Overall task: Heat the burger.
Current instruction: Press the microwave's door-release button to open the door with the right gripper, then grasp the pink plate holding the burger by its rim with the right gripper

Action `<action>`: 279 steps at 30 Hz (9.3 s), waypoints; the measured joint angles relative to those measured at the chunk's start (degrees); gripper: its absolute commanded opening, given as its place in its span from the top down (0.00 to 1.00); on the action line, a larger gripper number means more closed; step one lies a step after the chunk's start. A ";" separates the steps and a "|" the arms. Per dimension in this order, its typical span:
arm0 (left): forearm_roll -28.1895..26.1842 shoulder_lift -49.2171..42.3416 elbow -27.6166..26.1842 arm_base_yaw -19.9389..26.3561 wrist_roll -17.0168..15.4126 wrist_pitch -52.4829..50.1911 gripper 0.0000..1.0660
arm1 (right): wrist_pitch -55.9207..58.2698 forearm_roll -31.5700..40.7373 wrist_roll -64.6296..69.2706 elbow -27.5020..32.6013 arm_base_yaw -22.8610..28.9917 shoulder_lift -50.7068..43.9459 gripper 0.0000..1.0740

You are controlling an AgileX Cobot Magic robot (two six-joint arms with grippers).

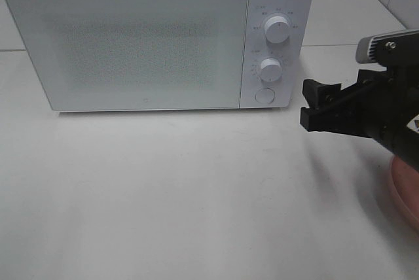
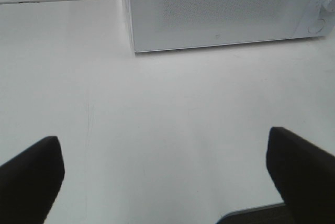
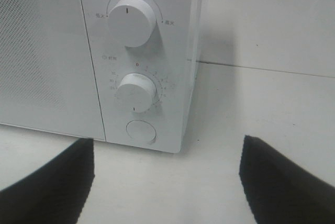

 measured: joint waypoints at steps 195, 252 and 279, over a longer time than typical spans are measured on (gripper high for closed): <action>0.23 0.00 0.00 0.00 0.00 0.00 0.08 | -2.52 9.74 97.06 -36.78 -0.97 45.49 1.00; 0.34 0.00 0.00 0.00 0.00 0.00 0.08 | 17.65 5.90 76.26 -29.28 -1.72 31.80 1.00; 0.34 0.00 0.00 0.00 0.00 0.00 0.08 | 63.77 -17.88 27.39 -26.30 -1.72 10.43 0.96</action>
